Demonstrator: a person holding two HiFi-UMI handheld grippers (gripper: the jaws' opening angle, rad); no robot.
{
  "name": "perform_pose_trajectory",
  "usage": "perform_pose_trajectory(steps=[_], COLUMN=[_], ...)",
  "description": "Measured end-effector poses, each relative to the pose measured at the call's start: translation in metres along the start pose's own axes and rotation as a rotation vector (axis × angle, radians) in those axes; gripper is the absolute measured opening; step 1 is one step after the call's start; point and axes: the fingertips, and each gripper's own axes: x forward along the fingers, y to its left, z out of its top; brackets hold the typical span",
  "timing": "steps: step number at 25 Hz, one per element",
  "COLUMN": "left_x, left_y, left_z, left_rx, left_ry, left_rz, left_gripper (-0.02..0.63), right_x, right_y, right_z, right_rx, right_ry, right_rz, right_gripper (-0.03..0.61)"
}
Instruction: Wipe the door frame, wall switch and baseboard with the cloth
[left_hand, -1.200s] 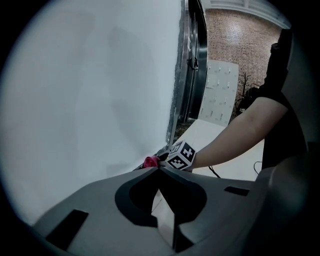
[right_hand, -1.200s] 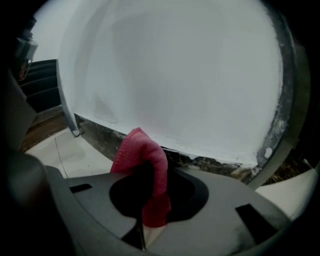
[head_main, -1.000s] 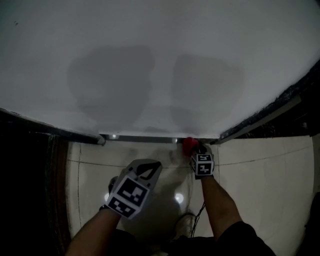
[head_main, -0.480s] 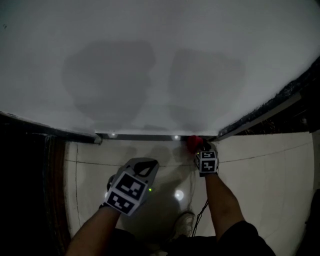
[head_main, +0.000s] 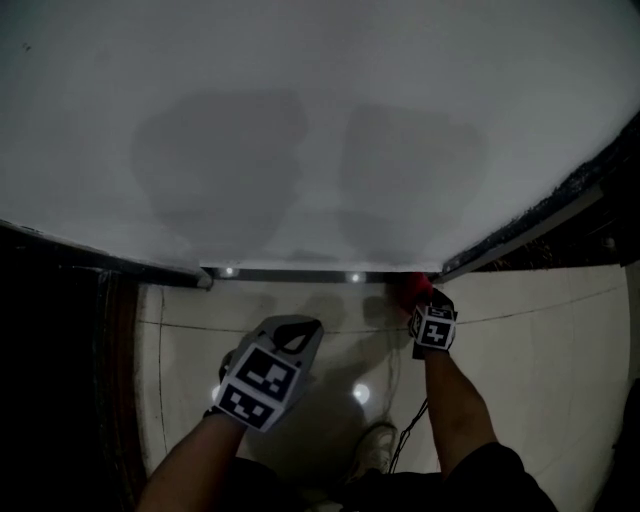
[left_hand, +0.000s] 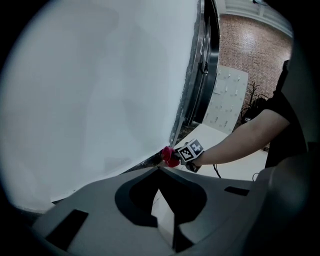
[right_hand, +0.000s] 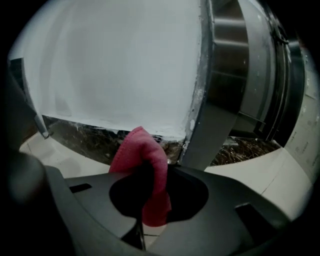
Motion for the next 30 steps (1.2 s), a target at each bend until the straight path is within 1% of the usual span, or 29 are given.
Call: perform_pose_trajectory(steps=[1,3,5,7,8,11,13,16,18,20,23,26,28,30], left_x=[-0.002,-0.008,-0.014,-0.022,-0.026,-0.038,-0.047,-0.061,-0.07,-0.081,-0.1,-0.122,-0.136,-0.149], left_y=[0.001,0.003,0.004,0.006,0.007,0.011,0.018,0.027,0.03,0.032,0.036,0.044,0.049,0.054], left_z=[0.002,0.004,0.006,0.009,0.011,0.014,0.012,0.006,0.003,0.001,-0.004,-0.011,-0.018,-0.026], left_rx=[-0.002,-0.008,-0.02,-0.038,-0.049,-0.076,-0.088,-0.098,-0.105,-0.108,-0.101,-0.096,-0.1,-0.11], left_ry=[-0.006,-0.017,-0.031,-0.049,-0.058,-0.078,-0.077,-0.062,-0.058,-0.056,-0.044,-0.024,-0.009,0.003], left_rz=[0.002,0.001,-0.001,0.0,0.002,0.015,0.041,0.076,0.089,0.099,0.114,0.146,0.169,0.19], left_gripper=[0.003,0.003,0.003,0.003,0.003,0.003,0.003,0.003,0.003,0.003,0.003,0.003,0.003,0.003], right_x=[-0.003,-0.011,-0.019,-0.03,-0.037,-0.053,-0.061,-0.075,-0.082,-0.086,-0.085,-0.078,-0.071,-0.058], right_y=[0.006,0.027,0.057,0.095,0.114,0.173,0.223,0.306,0.352,0.389,0.434,0.471,0.489,0.5], right_z=[0.001,0.003,0.006,0.014,0.019,0.033,0.039,0.043,0.043,0.045,0.05,0.056,0.06,0.061], right_rx=[-0.045,-0.177,-0.327,-0.442,-0.47,-0.503,-0.526,-0.544,-0.537,-0.501,-0.417,-0.33,-0.287,-0.261], right_ry=[-0.003,-0.022,-0.061,-0.109,-0.133,-0.188,-0.213,-0.258,-0.26,-0.248,-0.225,-0.198,-0.179,-0.157], right_rz=[0.013,0.064,0.146,0.249,0.3,0.425,0.516,0.656,0.716,0.756,0.794,0.81,0.804,0.776], right_gripper=[0.06,0.06,0.06,0.06,0.06,0.06,0.06,0.06,0.06,0.06,0.06,0.06,0.06,0.06])
